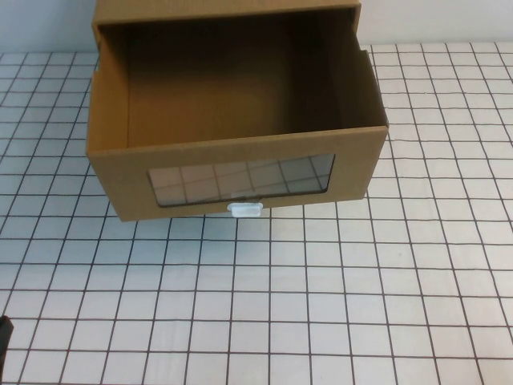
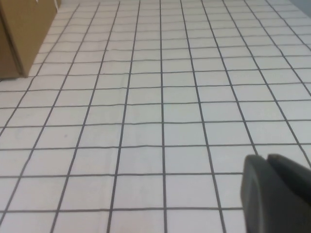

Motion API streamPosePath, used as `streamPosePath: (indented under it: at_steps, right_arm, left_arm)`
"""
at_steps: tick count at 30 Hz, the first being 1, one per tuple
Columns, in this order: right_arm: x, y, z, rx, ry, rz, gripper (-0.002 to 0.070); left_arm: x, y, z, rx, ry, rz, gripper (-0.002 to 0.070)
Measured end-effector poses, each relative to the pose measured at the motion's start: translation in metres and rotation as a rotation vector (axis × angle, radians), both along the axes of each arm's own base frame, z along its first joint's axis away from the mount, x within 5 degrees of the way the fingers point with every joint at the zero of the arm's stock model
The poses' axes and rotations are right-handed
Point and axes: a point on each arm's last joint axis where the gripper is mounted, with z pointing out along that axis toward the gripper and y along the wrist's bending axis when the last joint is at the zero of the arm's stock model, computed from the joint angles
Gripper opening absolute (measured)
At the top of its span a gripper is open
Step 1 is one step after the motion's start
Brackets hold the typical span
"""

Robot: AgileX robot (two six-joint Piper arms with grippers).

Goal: Open the shoe box
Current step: 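Pull the top drawer of the cardboard box fully open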

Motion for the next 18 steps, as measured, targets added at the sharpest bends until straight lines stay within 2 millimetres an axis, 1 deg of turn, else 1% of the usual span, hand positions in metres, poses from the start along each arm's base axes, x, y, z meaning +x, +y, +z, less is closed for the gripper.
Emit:
streamPosePath:
  at_steps: [18]
  right_arm:
    - [-0.0005, 0.0002, -0.0020, 0.008, 0.022, 0.000, -0.0013]
  left_arm:
    - [0.0000, 0.0000, 0.0000, 0.000, 0.000, 0.000, -0.0002]
